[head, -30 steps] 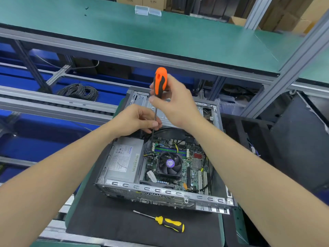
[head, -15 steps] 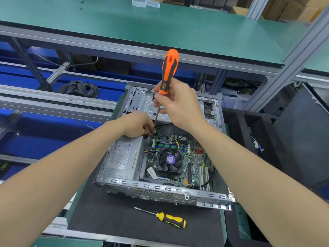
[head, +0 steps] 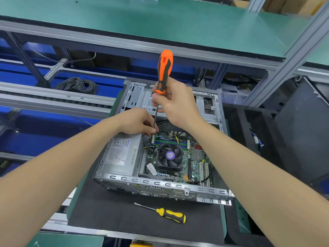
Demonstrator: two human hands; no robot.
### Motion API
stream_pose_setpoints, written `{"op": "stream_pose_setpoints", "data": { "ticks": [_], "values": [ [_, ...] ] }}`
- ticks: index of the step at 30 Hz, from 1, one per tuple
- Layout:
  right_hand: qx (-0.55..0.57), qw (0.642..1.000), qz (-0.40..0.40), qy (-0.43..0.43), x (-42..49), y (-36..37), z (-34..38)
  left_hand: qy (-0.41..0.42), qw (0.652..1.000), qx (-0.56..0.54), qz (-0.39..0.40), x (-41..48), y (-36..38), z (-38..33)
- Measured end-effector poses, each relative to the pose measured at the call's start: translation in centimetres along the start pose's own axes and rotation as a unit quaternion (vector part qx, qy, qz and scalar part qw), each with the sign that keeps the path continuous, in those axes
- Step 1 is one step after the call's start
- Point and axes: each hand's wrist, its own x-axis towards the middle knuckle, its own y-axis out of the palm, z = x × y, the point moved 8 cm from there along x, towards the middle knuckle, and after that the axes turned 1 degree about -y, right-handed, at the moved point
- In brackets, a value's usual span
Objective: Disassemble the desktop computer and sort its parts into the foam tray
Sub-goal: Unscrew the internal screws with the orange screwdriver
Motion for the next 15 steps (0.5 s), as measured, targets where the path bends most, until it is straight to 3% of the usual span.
{"op": "stream_pose_setpoints", "data": {
  "ticks": [15],
  "values": [
    [-0.001, 1.000, -0.005, 0.006, -0.20, 0.20, -0.16, -0.003, 0.999, 0.037, -0.035, -0.06, -0.12, -0.08]
  ]
}}
